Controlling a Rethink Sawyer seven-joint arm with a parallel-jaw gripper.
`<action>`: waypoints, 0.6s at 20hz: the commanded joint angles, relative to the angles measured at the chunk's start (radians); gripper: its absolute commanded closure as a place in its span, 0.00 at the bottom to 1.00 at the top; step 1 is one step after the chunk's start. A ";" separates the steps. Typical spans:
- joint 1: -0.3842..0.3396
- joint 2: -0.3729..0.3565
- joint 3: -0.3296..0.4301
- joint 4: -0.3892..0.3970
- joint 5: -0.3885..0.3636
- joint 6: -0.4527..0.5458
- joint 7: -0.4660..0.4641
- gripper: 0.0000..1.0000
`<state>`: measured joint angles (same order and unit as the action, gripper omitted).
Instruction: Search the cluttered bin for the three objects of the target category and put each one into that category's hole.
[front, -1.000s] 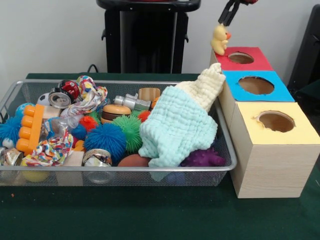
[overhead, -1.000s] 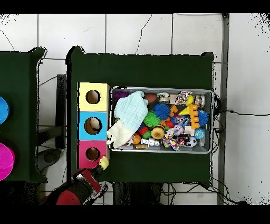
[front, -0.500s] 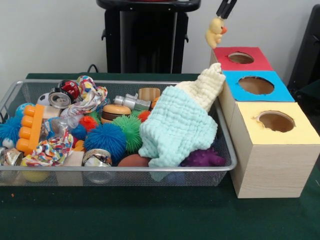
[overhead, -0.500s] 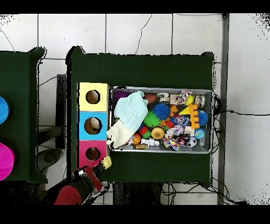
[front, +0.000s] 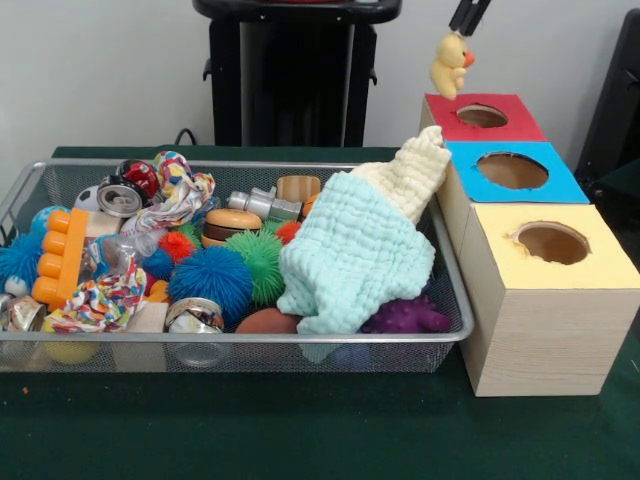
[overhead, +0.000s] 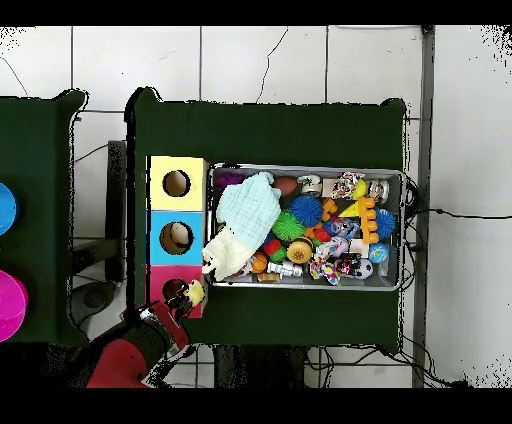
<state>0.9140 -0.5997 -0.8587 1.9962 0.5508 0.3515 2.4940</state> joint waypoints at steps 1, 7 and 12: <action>-0.003 0.079 0.045 -0.122 0.000 0.141 0.218 1.00; -0.012 0.101 0.060 -0.153 0.010 0.148 0.226 1.00; -0.012 0.120 0.071 -0.155 0.020 0.137 0.238 1.00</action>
<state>0.9143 -0.5305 -0.8585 1.9114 0.5508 0.3601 2.4940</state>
